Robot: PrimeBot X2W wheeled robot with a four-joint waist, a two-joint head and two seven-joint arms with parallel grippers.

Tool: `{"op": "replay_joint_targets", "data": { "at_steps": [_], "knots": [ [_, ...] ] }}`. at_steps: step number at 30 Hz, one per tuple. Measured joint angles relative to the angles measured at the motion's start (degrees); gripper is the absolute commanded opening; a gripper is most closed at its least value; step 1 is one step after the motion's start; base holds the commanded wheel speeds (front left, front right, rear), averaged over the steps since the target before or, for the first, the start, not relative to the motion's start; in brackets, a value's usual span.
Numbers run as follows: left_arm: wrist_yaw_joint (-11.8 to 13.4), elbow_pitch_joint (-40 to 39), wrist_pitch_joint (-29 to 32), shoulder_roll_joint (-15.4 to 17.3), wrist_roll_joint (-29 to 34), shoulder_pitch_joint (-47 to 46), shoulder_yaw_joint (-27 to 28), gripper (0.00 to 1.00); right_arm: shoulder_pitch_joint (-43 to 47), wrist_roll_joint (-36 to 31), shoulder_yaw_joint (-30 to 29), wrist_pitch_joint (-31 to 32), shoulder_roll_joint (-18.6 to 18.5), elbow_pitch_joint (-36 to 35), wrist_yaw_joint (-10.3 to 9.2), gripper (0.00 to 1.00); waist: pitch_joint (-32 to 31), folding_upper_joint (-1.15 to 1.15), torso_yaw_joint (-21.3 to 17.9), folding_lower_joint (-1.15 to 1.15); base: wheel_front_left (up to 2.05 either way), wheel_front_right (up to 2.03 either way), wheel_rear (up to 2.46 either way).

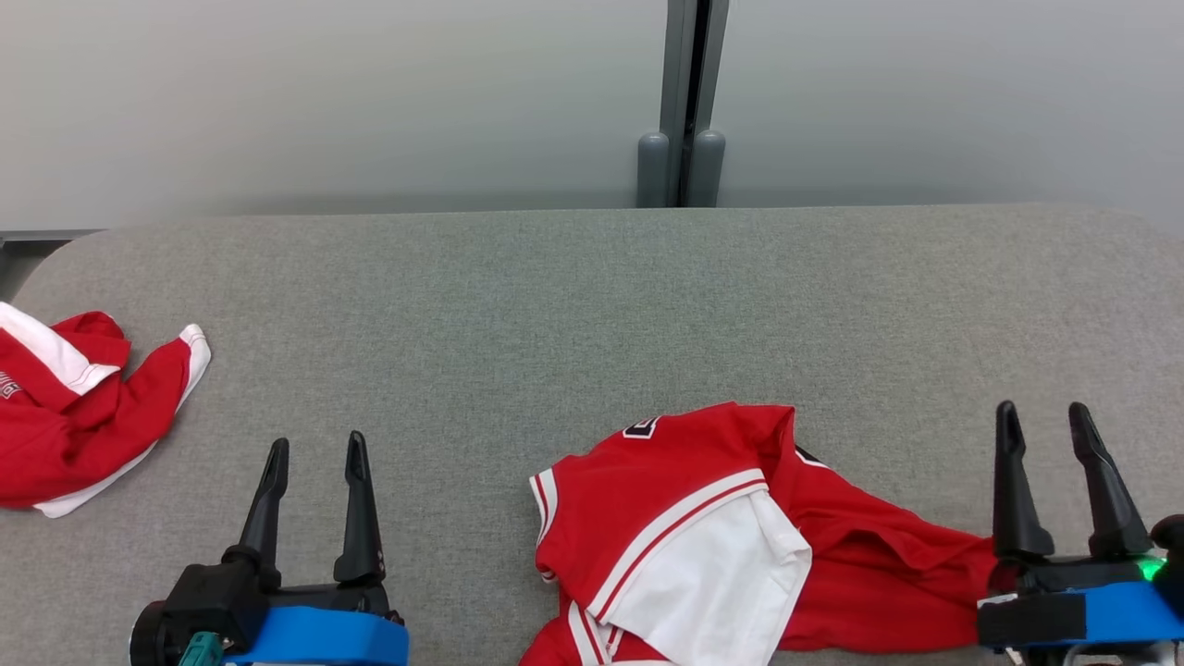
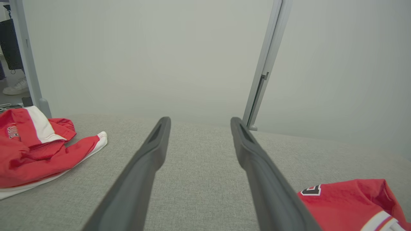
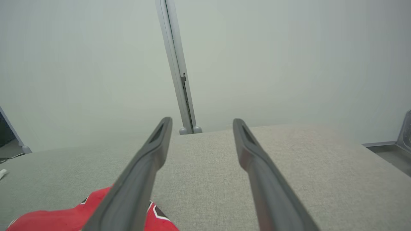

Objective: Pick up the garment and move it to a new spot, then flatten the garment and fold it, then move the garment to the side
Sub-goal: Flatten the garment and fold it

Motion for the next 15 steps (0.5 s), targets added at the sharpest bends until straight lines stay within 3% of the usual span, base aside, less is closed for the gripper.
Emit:
{"op": "replay_joint_targets", "data": {
  "at_steps": [6, 15],
  "knots": [
    [-0.48, 0.02, 0.00, 0.00, 1.08, 0.21, 0.62, 1.00, 2.40, -3.69, 5.04, -0.09, 0.64, -8.27, 0.00, 1.00, -0.04, 0.00, 0.09, 0.00, 0.00, 0.00, 0.00],
    [-1.10, 0.35, 0.01, 0.00, 2.04, 0.23, 1.20, 1.00, 4.43, -6.02, 8.08, -0.09, 1.21, -7.49, 0.01, 1.00, -0.26, 0.00, 0.16, 0.00, 0.00, 0.00, 0.00]
  ]
}}
